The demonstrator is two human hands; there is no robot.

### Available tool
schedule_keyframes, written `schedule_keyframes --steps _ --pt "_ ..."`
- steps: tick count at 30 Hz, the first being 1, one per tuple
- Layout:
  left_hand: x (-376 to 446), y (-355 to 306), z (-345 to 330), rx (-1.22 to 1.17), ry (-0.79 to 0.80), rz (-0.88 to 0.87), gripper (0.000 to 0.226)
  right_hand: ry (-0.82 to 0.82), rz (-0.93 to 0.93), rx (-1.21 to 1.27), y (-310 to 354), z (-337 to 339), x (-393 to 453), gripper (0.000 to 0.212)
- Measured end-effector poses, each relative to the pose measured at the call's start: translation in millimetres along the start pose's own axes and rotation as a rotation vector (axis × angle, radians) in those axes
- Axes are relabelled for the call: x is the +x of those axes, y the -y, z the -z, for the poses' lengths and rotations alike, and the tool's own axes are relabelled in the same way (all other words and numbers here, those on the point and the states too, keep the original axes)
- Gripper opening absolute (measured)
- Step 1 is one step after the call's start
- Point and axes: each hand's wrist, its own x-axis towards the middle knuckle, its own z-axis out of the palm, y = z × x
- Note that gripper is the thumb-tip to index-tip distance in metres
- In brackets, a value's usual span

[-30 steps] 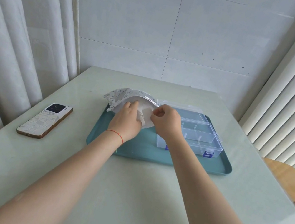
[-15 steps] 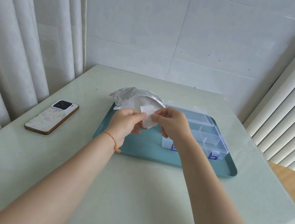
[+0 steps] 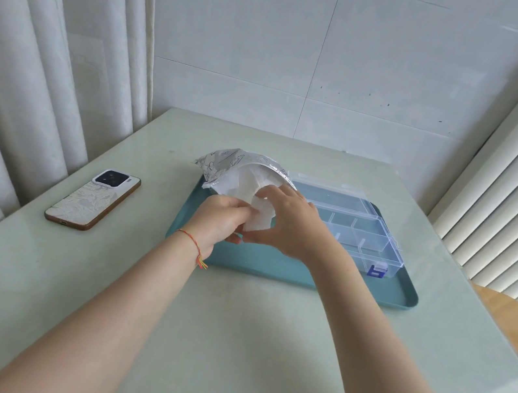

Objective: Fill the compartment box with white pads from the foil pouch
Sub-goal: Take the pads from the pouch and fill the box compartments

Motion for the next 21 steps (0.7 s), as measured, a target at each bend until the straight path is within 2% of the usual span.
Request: schedule_keyframes --steps 2,3,6,10,16,21 --pt "0 3 4 0.002 -0.036 0.001 0.007 -0.002 -0.035 0.140 -2 0 3 0.076" --pt "1 5 6 -0.006 -0.061 -0.002 0.007 -0.024 -0.067 0.222 -2 0 6 0.069" --pt "1 11 13 -0.025 -0.167 -0.003 0.014 -0.189 -0.205 0.359 -3 -6 21 0.026" --pt "3 15 19 -0.060 -0.264 0.002 0.013 -0.266 -0.342 0.497 8 -22 41 0.023" --pt "5 15 23 -0.081 -0.305 0.007 0.016 -0.360 -0.488 0.528 16 -36 61 0.020" --pt "6 14 23 -0.100 -0.306 0.011 0.019 -0.363 -0.473 0.540 23 -39 65 0.010"
